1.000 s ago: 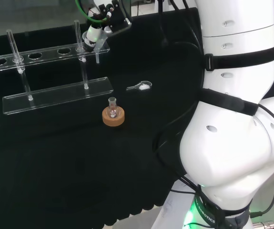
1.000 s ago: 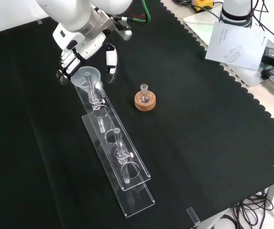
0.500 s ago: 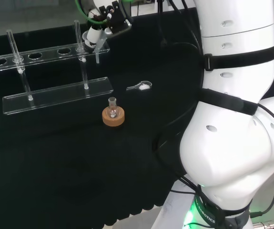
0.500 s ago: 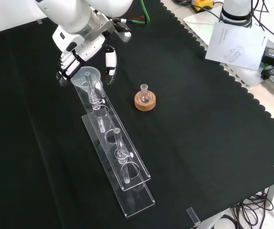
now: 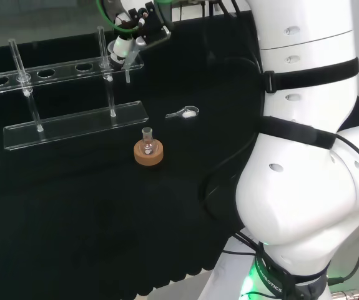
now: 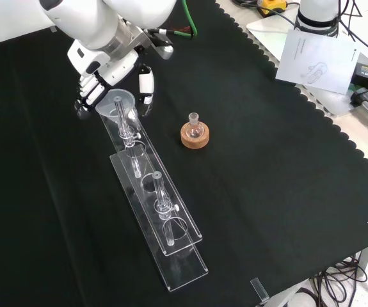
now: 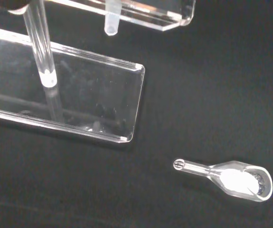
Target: Pick up the funnel from the transparent funnel stand.
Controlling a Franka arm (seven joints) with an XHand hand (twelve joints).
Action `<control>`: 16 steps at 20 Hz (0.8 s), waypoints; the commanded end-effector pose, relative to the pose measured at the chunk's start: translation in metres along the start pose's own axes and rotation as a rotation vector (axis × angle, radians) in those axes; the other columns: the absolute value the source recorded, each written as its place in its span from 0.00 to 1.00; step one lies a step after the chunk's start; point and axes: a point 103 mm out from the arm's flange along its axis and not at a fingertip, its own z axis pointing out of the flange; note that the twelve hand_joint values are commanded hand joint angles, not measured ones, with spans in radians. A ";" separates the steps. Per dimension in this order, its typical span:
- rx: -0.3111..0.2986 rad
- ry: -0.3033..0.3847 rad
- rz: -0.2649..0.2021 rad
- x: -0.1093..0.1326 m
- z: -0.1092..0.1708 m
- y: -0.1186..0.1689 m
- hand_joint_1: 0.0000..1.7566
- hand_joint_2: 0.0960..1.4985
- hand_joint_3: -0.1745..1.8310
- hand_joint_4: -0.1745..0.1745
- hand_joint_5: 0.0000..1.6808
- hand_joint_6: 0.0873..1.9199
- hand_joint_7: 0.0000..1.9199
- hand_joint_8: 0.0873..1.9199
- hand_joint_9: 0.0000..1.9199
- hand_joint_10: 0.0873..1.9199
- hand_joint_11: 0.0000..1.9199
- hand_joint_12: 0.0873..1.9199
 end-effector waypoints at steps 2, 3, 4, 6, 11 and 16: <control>0.018 -0.018 0.011 -0.002 0.002 0.007 0.33 0.45 0.25 0.57 0.05 0.00 0.00 0.25 0.13 0.38 0.20 0.72; 0.020 -0.021 0.013 -0.003 0.003 0.007 0.33 0.45 0.25 0.57 0.05 0.00 0.01 0.25 0.13 0.38 0.20 0.72; 0.021 -0.023 0.015 -0.003 0.003 0.008 0.33 0.45 0.25 0.57 0.06 0.00 0.01 0.26 0.14 0.38 0.20 0.72; 0.028 -0.027 0.020 -0.004 0.003 0.009 0.33 0.45 0.25 0.55 0.09 0.00 0.02 0.28 0.17 0.37 0.20 0.72; -0.047 -0.048 0.045 -0.005 -0.003 0.005 0.33 0.48 0.28 0.45 0.24 0.00 0.17 0.34 0.35 0.30 0.24 0.68; -0.160 -0.082 0.083 -0.005 -0.016 -0.001 0.37 0.53 0.30 0.37 0.34 0.02 0.33 0.38 0.49 0.29 0.29 0.65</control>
